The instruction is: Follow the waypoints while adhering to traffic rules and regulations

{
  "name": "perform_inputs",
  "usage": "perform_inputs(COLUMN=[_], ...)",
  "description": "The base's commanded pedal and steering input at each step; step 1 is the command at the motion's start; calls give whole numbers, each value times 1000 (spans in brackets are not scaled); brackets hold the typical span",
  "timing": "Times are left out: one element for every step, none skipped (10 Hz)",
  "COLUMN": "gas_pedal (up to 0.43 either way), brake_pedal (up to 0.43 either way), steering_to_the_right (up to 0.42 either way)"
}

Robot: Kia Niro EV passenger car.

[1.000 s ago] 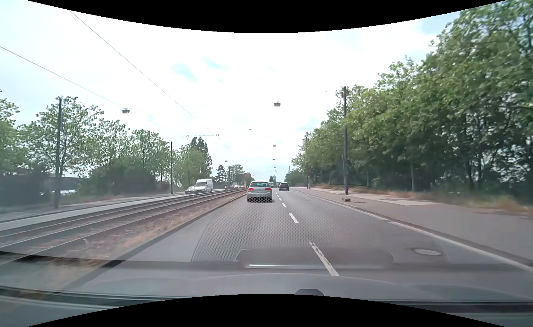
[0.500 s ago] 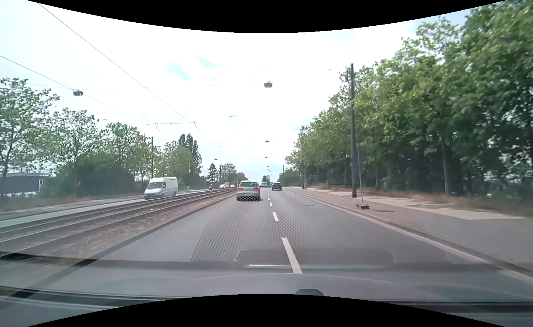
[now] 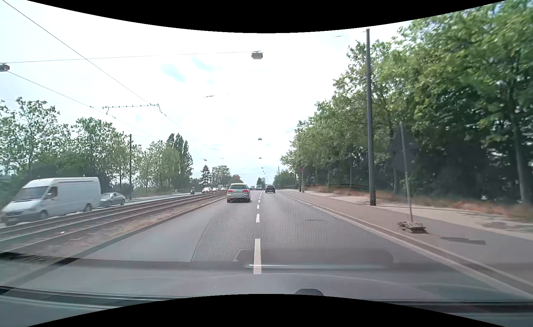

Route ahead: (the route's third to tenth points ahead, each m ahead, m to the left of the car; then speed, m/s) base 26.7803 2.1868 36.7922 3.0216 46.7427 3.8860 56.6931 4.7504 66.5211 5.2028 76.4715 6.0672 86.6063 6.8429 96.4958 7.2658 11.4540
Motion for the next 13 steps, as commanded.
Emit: perform_inputs(gas_pedal=[220, 220, 220, 220, 220, 220, 209, 209, 209, 209, 209, 209, 209], brake_pedal=[0, 0, 0, 0, 0, 0, 0, 0, 0, 0, 0, 0, 0], steering_to_the_right=[-4, -11, -14, -15, -16, -19, -23, -25, -25, -25, -24, -21, -18])
